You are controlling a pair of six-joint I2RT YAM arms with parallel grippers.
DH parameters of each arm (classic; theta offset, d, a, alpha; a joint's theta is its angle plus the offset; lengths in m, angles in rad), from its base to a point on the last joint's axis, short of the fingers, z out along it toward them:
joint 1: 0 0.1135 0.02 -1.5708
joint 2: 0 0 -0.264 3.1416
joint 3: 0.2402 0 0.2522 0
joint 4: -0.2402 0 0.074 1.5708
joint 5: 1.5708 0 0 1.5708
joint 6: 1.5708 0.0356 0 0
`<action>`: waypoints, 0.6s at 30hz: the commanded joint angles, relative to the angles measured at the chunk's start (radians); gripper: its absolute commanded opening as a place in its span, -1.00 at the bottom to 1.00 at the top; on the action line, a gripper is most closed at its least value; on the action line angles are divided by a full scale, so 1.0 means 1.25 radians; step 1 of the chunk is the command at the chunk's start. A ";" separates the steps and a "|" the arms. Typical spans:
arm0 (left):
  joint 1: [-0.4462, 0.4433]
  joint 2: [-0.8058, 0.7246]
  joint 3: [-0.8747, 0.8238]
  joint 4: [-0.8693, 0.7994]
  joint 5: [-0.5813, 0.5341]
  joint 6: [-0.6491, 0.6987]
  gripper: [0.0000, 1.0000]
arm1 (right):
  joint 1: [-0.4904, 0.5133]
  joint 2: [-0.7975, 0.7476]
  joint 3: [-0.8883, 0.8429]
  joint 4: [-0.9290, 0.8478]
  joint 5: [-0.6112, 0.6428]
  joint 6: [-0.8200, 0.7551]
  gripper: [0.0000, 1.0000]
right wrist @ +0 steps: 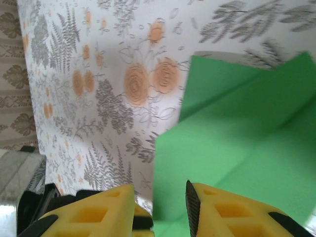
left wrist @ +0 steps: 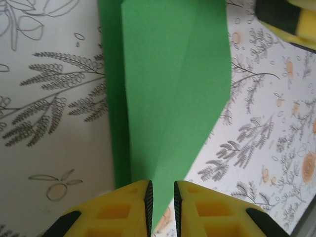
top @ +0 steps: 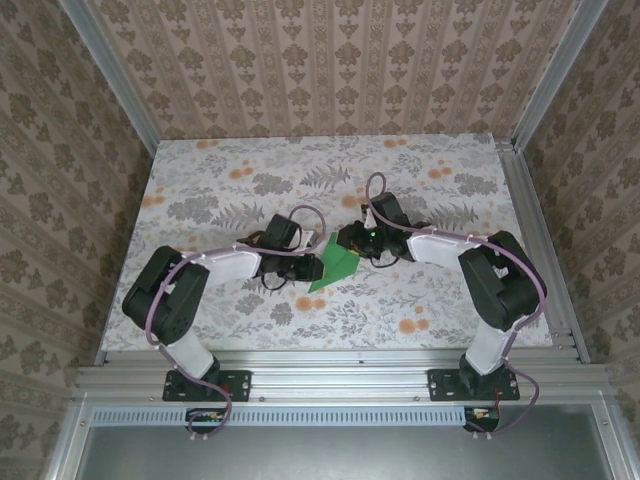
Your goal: Fold a paper plane with a square sheet of paper (pick it up from the middle)
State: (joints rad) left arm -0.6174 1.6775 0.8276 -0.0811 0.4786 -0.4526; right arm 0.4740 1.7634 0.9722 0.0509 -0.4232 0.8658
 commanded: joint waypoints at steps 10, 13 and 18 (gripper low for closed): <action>0.028 0.043 0.027 0.024 0.012 0.015 -0.58 | 0.005 0.042 0.000 -0.033 -0.014 0.005 -0.14; 0.029 0.055 0.024 0.027 0.017 0.018 -0.58 | 0.006 0.066 0.023 -0.058 -0.010 0.002 -0.13; 0.034 0.064 0.020 0.033 0.024 0.020 -0.59 | 0.017 0.092 0.038 -0.045 -0.018 0.006 -0.12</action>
State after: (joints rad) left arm -0.5861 1.7401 0.8448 -0.0525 0.4854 -0.4511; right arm 0.4824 1.8557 0.9878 0.0093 -0.4267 0.8665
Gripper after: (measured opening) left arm 0.207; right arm 0.441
